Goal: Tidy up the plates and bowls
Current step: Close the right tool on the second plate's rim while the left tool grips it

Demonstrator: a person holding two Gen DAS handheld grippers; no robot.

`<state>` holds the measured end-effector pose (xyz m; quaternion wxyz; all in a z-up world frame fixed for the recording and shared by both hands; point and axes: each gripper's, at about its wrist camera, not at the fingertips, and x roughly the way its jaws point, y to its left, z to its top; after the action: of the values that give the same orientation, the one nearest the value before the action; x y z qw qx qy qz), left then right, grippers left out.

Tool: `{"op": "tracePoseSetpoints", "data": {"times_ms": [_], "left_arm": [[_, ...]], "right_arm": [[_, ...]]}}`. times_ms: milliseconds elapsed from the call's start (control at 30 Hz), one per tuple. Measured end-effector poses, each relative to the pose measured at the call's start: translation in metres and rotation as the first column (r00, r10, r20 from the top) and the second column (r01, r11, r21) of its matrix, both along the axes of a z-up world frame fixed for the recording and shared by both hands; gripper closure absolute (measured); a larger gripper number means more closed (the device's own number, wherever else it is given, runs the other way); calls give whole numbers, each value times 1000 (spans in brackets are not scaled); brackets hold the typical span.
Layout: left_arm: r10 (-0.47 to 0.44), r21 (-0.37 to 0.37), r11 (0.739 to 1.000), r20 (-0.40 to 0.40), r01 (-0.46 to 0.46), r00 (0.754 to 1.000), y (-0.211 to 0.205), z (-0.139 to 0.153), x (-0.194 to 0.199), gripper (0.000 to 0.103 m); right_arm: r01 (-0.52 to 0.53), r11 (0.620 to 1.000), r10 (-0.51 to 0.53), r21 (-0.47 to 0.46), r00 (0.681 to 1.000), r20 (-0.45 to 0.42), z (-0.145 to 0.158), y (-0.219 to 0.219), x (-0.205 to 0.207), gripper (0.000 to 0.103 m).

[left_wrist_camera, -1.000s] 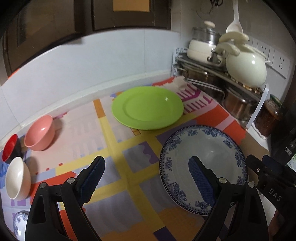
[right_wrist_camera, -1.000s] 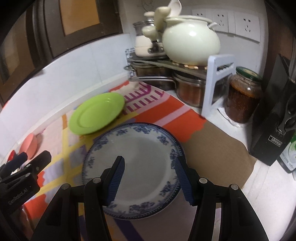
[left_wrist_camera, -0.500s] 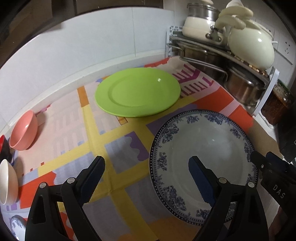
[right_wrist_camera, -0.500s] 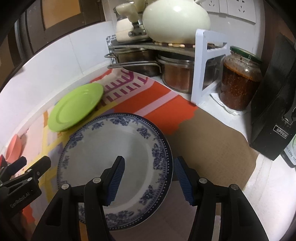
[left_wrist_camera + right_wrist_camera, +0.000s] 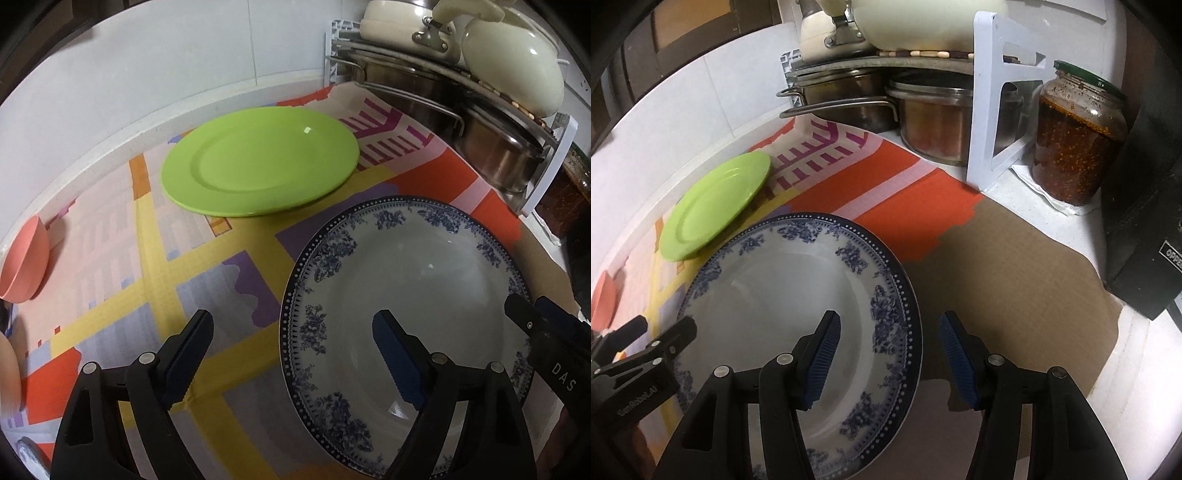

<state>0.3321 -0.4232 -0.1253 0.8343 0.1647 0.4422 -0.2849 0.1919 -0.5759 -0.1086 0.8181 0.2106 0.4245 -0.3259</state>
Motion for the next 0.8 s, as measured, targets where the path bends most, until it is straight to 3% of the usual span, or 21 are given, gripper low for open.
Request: {"op": "tracePoseSetpoints", "data": {"times_ms": [333,800], "left_arm": [[-3,5,1000,-25,4,1000,-3,-7,5,27],[-25,-10,1000,-65,24,998,-6,-14,8,56]], "right_arm": [[-8,1000,8,-6,1000,-16,-6,-4,6,48],[-19,1000,18,-16,999,-34,-8,-5,8,64]]}}
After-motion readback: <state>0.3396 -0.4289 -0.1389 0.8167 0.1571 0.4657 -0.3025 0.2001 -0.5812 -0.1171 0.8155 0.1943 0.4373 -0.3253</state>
